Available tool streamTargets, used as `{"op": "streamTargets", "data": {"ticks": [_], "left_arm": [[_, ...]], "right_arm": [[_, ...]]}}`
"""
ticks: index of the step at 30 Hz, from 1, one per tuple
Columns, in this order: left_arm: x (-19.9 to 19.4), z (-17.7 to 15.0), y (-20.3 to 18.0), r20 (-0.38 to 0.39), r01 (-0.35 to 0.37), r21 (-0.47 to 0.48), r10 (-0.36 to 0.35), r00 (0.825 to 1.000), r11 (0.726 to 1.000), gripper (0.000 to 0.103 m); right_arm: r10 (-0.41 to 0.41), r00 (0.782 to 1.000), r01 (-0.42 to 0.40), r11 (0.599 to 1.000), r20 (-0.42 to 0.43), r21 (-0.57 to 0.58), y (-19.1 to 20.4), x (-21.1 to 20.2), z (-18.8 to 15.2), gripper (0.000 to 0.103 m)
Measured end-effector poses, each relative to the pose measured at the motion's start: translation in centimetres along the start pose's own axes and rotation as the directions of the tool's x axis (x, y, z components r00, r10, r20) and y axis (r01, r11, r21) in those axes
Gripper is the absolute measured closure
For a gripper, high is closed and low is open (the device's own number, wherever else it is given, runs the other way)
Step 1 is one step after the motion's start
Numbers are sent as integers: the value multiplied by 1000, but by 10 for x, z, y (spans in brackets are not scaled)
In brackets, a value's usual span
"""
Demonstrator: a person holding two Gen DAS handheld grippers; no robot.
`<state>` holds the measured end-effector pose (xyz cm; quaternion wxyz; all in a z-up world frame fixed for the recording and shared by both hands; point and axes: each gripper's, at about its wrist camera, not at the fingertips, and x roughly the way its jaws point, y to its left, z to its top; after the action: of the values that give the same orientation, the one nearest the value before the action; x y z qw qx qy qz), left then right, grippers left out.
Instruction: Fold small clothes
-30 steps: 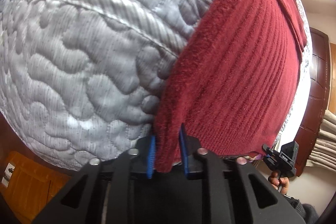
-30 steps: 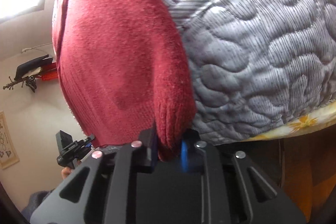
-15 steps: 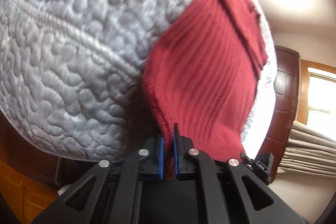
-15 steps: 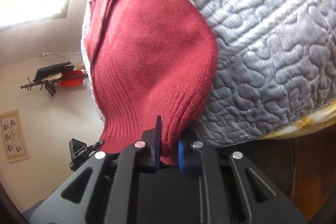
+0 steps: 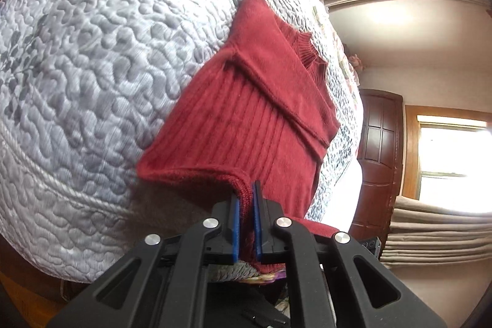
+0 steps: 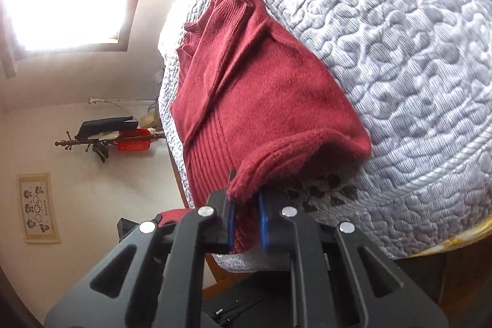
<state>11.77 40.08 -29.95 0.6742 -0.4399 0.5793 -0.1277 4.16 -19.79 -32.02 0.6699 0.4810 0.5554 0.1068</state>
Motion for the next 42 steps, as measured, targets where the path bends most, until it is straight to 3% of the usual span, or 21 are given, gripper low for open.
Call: {"op": "streamTargets", "data": {"ticks": [8,10,18,21,23,25,27,30,33,36,38,42], "left_arm": [[45,66,-20,-7,-31,-49,31,999,998,96],[57,81,-16,-15,-40,-78,39,999,996,96],[114,126,19,-81,-103,-204,89,993,973,94],[118,132,21,-93,-111,-200,95,991,973,89],[111,133,17,-84,-110,-170,97,992,979,80],[98,132,12,-62,-126,-129,119,991,984,57],[83,131,9,-24,-160,-89,159,987,983,51],[72,130,-1,4,-223,7,223,975,975,47],[79,121,-22,20,-313,198,316,949,929,42],[100,111,-37,-4,-353,344,378,926,870,40],[114,109,-40,-11,-381,398,419,908,835,40],[134,107,-43,-36,-381,445,441,897,811,40]], "right_arm": [[-53,998,54,998,-13,44,11,27,73,94],[-69,997,70,995,-21,65,9,36,89,100],[-160,985,166,982,-71,87,-5,77,141,97],[-162,985,166,985,-65,50,-2,72,150,95],[-173,984,173,985,-54,-1,4,64,153,94],[-212,976,208,976,-55,-71,10,59,152,86],[-265,963,253,955,-55,-156,18,59,146,79],[-375,927,354,887,-14,-296,31,68,132,57],[-463,885,437,791,47,-427,41,82,117,49],[-511,857,473,730,67,-493,39,96,108,49],[-523,850,478,719,59,-504,35,102,105,48],[-533,844,485,708,63,-513,31,106,105,48]]}}
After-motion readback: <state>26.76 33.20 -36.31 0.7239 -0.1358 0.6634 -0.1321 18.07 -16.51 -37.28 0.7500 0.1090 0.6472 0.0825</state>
